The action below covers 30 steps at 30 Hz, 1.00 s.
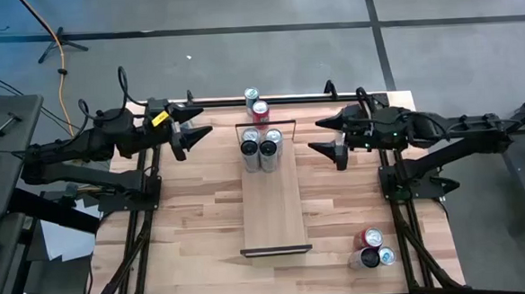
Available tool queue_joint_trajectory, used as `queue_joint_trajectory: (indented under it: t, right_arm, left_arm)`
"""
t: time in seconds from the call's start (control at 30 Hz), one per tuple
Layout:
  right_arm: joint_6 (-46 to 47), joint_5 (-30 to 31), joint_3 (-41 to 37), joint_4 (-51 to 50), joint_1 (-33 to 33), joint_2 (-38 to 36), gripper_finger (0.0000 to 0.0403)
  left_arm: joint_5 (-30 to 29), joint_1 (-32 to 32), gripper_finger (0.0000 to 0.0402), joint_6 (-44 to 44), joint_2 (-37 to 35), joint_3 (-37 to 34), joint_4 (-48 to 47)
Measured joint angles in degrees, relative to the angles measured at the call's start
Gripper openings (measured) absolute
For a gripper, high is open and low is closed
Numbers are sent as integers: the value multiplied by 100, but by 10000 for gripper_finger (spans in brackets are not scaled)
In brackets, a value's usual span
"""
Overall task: Place canned beverage on shelf
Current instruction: Put the white pink soda can on the shelf
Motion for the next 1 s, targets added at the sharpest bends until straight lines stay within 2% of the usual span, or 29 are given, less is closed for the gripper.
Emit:
queue_joint_trajectory:
  t: [0.13,0.27,0.37,0.47,0.73,0.87,1.0]
  right_arm:
    - [68,-503,259,-925,-6,139,384]
    - [684,-1855,458,-1726,-1,187,387]
    - [1651,-3056,500,-2135,158,187,387]
    - [3073,-3724,500,-2563,583,194,387]
    - [6650,-3898,502,-4018,2367,686,387]
    - [7909,-3913,502,-4307,3032,1123,387]
    - [8792,-3919,502,-4186,3467,1618,387]
  left_arm:
    - [-51,2,321,-4,-35,3,-12]
    - [14,2,321,-153,-31,4,-46]
    - [12,2,321,-158,-31,4,-45]
    - [-2,13,321,-68,-31,4,-45]
    - [-9,15,321,156,-31,4,-149]
    - [-8,15,321,197,-31,4,-398]
    - [-5,15,321,318,-31,4,-730]
